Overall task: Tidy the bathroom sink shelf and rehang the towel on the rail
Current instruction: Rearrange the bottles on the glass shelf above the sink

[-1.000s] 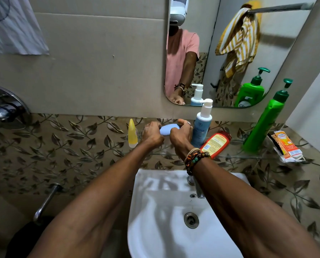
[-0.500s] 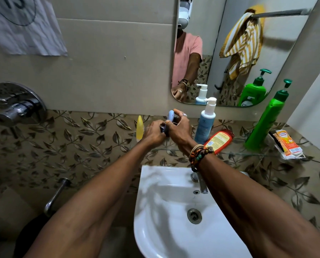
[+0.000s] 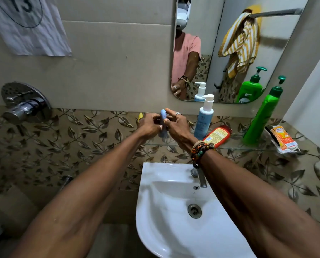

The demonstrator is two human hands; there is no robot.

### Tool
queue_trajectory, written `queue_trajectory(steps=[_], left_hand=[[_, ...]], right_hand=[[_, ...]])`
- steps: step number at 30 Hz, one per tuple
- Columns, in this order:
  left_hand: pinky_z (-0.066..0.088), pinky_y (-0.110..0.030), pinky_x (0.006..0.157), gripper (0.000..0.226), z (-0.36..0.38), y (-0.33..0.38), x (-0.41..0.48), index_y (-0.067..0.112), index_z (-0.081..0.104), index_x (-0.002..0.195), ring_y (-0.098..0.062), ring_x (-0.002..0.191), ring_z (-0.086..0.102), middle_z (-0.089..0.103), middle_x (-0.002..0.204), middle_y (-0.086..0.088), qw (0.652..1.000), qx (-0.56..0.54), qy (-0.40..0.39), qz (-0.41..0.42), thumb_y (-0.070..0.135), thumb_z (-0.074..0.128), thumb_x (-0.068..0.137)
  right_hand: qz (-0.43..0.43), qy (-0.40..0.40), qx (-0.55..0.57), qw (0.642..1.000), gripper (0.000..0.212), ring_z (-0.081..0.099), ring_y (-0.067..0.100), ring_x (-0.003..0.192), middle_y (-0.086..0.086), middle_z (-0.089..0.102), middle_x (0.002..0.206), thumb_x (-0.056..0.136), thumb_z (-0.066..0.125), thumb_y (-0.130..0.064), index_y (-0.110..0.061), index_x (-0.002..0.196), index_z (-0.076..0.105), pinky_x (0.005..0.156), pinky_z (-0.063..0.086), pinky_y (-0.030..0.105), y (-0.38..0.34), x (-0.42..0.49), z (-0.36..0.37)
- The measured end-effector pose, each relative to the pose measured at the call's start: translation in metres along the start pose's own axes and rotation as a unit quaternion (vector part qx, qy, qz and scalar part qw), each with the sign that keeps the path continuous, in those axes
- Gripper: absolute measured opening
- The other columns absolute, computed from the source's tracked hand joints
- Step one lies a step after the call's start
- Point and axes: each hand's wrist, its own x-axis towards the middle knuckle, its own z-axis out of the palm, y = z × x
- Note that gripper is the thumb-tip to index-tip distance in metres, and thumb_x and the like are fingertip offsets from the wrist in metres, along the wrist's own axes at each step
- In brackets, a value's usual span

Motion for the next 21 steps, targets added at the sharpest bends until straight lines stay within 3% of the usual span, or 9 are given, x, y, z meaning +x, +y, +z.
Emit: queue_trajectory(steps=[14, 21], left_hand=[[0.058, -0.043, 0.085, 0.037, 0.003, 0.000, -0.001, 0.014, 0.068, 0.117, -0.025, 0.103, 0.066, 0.071, 0.110, -0.007, 0.996, 0.072, 0.026, -0.034, 0.001, 0.066, 0.082], [0.056, -0.043, 0.090, 0.038, 0.004, -0.003, -0.001, 0.014, 0.066, 0.118, -0.025, 0.103, 0.065, 0.070, 0.112, -0.007, 0.997, 0.065, 0.022, -0.042, 0.007, 0.071, 0.082]], right_hand=[[0.030, -0.015, 0.019, 0.999, 0.050, 0.062, 0.026, 0.114, 0.013, 0.062, 0.135, 0.094, 0.059, -0.011, -0.018, 0.143, 0.051, 0.097, 0.055, 0.048, 0.013, 0.003, 0.008], [0.035, -0.030, 0.020, 0.999, 0.051, 0.060, 0.024, 0.114, 0.012, 0.061, 0.134, 0.092, 0.057, -0.003, -0.015, 0.141, 0.053, 0.096, 0.055, 0.041, 0.021, 0.005, 0.010]])
